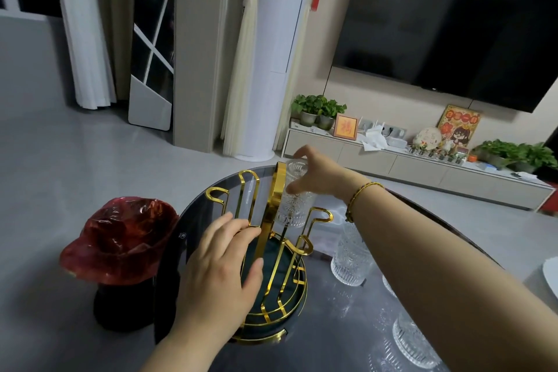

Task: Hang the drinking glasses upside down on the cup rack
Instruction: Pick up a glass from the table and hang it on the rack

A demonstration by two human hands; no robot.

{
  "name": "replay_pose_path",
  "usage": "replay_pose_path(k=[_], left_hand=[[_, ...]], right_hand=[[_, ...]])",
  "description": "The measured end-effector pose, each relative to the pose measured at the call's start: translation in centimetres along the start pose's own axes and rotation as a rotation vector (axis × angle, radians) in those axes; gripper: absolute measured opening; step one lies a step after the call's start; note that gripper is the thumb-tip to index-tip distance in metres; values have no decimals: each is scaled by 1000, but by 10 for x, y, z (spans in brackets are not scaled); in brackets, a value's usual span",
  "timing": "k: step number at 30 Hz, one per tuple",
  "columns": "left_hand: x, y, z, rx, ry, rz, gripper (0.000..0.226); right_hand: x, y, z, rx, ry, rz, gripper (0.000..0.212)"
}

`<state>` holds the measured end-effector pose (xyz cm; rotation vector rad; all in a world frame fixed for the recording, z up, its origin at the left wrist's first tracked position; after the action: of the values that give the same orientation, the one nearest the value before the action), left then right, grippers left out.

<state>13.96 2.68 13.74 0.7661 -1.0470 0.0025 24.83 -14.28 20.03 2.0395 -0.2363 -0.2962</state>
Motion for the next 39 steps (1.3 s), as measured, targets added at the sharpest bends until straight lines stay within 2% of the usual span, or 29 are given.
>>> replay_pose_path(k=[5,8,12,15,21,29,31,36,39], left_hand=[[1,0,0,2,-2,8,41],[0,-1,-1,15,-11,18,31],[2,-1,-1,19,-6,15,32],[2,-3,-2,6,13,3,42],[3,-4,-3,-12,18,-4,43],[1,-3,-1,10,18,-18,37],[1,-2,-1,25,19,-27,41],[2,-2,0,41,31,-58,44],[1,0,3,47,72,-85,48]], right_hand=[[5,-14,7,-21,-19,-37,71],[8,-20,11,-36,-30,-42,72],[11,-21,9,-45,-29,-44,73],[11,-21,8,-66,-22,-39,72],[13,-22,9,-67,-4,-30,72],[9,-20,12,-73,29,14,86],[2,-14,11,-76,51,34,80],[-43,19,15,-64,143,229,59],[-86,30,45,-1,161,286,53]])
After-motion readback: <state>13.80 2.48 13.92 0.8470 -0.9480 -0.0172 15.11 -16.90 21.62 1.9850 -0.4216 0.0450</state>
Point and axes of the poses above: each hand's wrist, its own x-axis towards the middle knuckle, its own y-axis out of the back of the hand, z = x × y, the point moved 6 cm from there along x, towards the middle knuckle, and after that the axes turned 15 degrees about -y, right-handed, at the moved point
